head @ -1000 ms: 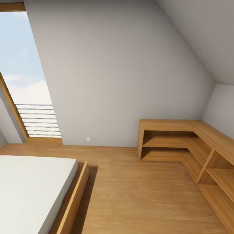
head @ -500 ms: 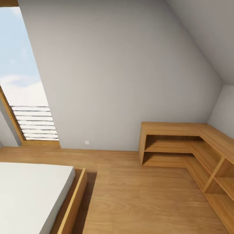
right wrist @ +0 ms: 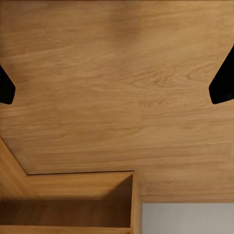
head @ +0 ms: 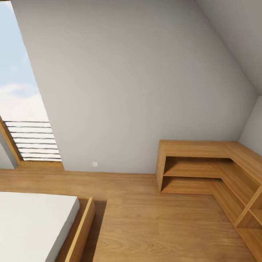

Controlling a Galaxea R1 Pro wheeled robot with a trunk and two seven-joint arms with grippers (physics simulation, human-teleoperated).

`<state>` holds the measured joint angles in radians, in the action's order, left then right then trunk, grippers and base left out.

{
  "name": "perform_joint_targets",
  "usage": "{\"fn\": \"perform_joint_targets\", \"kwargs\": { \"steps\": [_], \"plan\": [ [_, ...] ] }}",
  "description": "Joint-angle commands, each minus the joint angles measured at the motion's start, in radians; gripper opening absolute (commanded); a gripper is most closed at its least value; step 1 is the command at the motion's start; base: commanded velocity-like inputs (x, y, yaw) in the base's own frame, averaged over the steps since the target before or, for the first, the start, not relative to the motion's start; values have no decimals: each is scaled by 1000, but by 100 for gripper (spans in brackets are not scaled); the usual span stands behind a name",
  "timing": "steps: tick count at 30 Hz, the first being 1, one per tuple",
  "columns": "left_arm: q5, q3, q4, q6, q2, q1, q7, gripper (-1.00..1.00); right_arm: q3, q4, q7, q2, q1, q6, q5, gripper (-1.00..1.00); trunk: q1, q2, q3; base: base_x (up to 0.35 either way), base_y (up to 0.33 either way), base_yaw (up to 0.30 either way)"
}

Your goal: In the bedroom, organize the workspace by keeping the computer under the desk, ensuring the monitor is on the desk, placing the keyboard on the desk next to the monitor, placing the mouse on the desk next to the keyboard, moving the folder from the swivel chair onto the desk next to the mouse, stacking the notebook on top of the folder with the pen on top of the notebook, and positioning the swivel chair next to the desk.

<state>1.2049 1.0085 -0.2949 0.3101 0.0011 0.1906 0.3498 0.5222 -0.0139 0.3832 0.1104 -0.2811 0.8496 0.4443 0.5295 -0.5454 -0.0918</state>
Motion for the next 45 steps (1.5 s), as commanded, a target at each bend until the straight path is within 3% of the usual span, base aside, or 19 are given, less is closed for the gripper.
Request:
{"fn": "perform_joint_targets", "kwargs": {
  "steps": [1,28,45],
  "plan": [
    [7,8,-1,4,0,1,6,100,9,-1,6,0,-1,2,4,100,1,-2,-2,329,0,-71],
    [7,8,-1,4,0,1,6,100,10,-1,5,0,-1,2,2,100,1,-2,-2,323,-45,-248],
    [5,8,-1,5,1,1,6,100,10,-1,5,0,-1,3,2,100,1,-2,-2,56,-7,-269]
  ]
}}
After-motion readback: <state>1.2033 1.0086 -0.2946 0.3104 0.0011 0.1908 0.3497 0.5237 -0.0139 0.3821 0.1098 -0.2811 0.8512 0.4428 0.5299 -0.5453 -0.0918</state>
